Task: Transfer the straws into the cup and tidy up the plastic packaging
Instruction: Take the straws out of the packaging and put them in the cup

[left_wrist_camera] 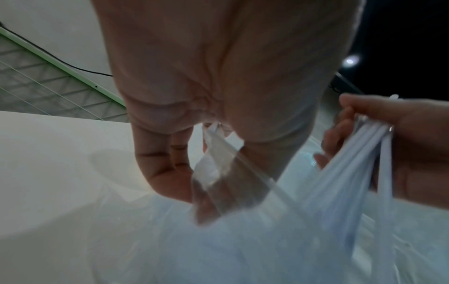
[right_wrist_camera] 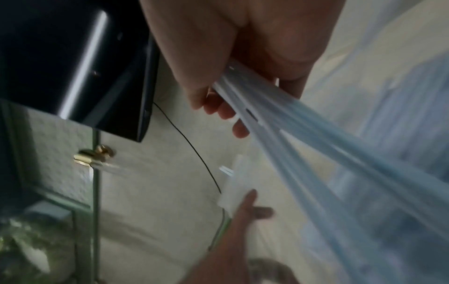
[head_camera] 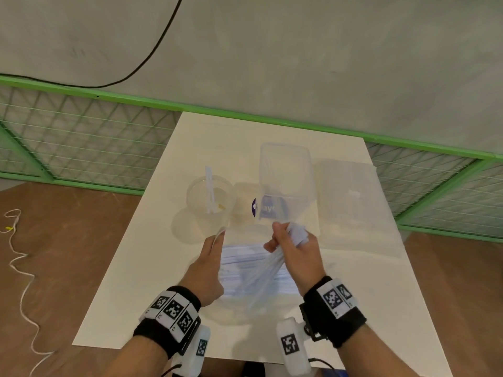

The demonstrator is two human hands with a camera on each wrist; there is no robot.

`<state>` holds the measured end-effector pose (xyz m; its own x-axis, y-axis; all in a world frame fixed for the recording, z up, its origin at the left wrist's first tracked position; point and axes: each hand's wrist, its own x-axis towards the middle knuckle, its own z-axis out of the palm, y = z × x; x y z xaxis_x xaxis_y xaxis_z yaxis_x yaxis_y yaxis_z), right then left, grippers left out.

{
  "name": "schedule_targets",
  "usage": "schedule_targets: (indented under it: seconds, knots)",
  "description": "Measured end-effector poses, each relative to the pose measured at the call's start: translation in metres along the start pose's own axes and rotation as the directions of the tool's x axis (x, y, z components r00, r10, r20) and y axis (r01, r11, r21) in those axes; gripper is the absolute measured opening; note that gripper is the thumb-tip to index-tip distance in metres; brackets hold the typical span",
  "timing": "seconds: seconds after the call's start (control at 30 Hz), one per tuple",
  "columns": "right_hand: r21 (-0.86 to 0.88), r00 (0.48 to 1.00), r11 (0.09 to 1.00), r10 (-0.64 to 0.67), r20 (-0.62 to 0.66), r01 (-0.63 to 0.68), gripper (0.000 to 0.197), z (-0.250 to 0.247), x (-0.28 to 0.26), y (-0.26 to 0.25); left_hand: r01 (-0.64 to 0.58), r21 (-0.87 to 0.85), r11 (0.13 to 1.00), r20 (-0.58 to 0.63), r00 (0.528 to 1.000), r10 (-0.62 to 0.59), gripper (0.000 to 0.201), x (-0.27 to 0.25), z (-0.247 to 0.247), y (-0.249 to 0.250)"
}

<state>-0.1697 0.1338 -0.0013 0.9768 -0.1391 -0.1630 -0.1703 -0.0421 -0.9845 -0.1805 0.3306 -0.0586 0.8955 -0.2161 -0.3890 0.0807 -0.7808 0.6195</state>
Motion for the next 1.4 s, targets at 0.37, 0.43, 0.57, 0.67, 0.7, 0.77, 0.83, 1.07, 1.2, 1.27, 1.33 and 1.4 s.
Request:
schedule_targets:
  seconds: [0.37, 0.43, 0.57, 0.67, 0.7, 0.77, 0.83, 1.07, 1.2, 1.27, 1.33, 1.4]
  knots:
    - [-0.475, 0.992, 0.875, -0.037, 0.123, 0.092, 0.021, -0.025, 0.004, -0.027, 0.001, -0.024, 1.0, 0.011, 1.0, -0.001, 0.116, -0.003, -0.002, 0.002]
    - [-0.44, 0.991, 0.891, -0.065, 0.119, 0.111, 0.018, -0.03, 0.001, -0.036, 0.005, -0.027, 1.0, 0.014, 1.0, -0.005, 0.115, -0.004, -0.002, 0.002]
    - [-0.552, 0.963, 0.826, 0.046, 0.267, 0.114, 0.015, -0.028, -0.007, -0.017, 0.005, -0.03, 1.0, 0.013, 1.0, -0.004, 0.116, -0.004, -0.002, 0.001]
    - [-0.654, 0.928, 0.743, 0.13, 0.35, 0.143, 0.015, -0.028, -0.007, 0.003, 0.004, -0.038, 0.999, 0.014, 1.0, -0.004, 0.118, -0.003, -0.002, -0.001]
    - [-0.683, 0.919, 0.714, 0.15, 0.364, 0.154, 0.016, -0.029, -0.007, 0.006, 0.004, -0.04, 0.999, 0.014, 1.0, -0.004, 0.118, -0.003, -0.002, -0.002]
    - [-0.699, 0.911, 0.698, 0.174, 0.375, 0.154, 0.016, -0.031, -0.005, 0.007, 0.002, -0.037, 0.999, 0.01, 1.0, -0.001, 0.119, -0.003, -0.002, -0.002]
    - [-0.684, 0.923, 0.713, 0.146, 0.357, 0.152, 0.015, -0.032, -0.003, 0.002, 0.0, -0.021, 1.0, 0.005, 1.0, 0.001, 0.117, -0.004, -0.002, -0.002]
    - [-0.524, 0.956, 0.848, 0.079, 0.284, 0.086, 0.012, -0.027, 0.004, -0.036, 0.014, 0.04, 0.999, 0.022, 1.0, -0.015, 0.113, -0.006, -0.007, -0.004]
    - [-0.45, 0.957, 0.866, -0.099, 0.273, 0.219, 0.011, -0.019, 0.022, -0.089, 0.013, 0.056, 0.998, 0.032, 0.999, -0.014, 0.111, -0.008, -0.01, -0.01]
    - [-0.406, 0.941, 0.858, -0.222, 0.257, 0.314, 0.011, -0.009, 0.038, -0.123, 0.015, 0.05, 0.999, 0.04, 0.999, -0.017, 0.112, -0.009, -0.011, -0.012]
    - [-0.378, 0.931, 0.854, -0.292, 0.219, 0.357, 0.011, 0.008, 0.054, -0.151, 0.014, 0.036, 0.999, 0.042, 0.999, -0.015, 0.112, -0.009, -0.012, -0.014]
    - [-0.399, 0.923, 0.833, -0.321, 0.212, 0.382, 0.012, 0.031, 0.071, -0.17, 0.013, 0.025, 1.0, 0.045, 0.999, -0.014, 0.111, -0.008, -0.013, -0.014]
